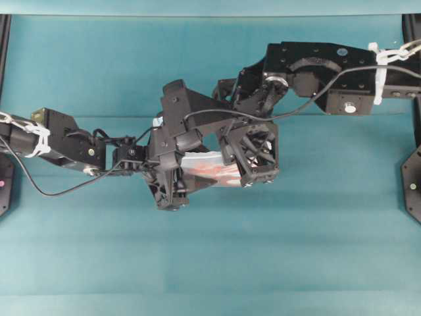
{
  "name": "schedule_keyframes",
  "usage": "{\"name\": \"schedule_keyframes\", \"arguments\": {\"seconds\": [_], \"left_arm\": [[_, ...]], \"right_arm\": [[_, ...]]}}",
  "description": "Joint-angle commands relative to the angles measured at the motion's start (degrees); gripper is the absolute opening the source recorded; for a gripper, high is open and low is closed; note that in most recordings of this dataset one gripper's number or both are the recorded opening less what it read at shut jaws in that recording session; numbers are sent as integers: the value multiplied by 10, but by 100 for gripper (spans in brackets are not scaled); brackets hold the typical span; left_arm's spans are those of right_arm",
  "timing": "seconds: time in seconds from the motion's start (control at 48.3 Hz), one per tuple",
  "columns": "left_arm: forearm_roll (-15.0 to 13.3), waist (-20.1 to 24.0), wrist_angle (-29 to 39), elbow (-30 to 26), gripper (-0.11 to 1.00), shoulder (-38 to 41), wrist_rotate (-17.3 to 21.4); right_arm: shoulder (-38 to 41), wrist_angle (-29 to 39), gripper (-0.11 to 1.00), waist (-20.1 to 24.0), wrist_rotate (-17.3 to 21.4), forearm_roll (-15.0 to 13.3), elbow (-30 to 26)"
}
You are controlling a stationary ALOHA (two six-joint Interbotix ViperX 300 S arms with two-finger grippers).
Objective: Hand over the clear zip bag and make it stand upright.
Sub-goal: 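Reach the left gripper under the hanging bag and grasp its bottom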
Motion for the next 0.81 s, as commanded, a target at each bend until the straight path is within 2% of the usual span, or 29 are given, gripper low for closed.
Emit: {"name": "schedule_keyframes", "arguments": {"seconds": [0.0,0.104,0.145,0.518,0.787], "left_arm": [[0,1,-4,-5,48,-3,3],[1,0,-4,-4,27,-3,7],[0,-1,-4,-4,24,-3,11],[0,-3,-4,-4,24,-2,33],[0,-3,-4,0,24,-4,34]], "right_arm": [[-11,-5,0,3,4,2,-4],[-11,-8,0,2,4,2,-4],[-11,-9,0,3,4,2,-4],[-11,-8,0,3,7,2,-4],[-14,-5,1,-3,69,3,-3]]}}
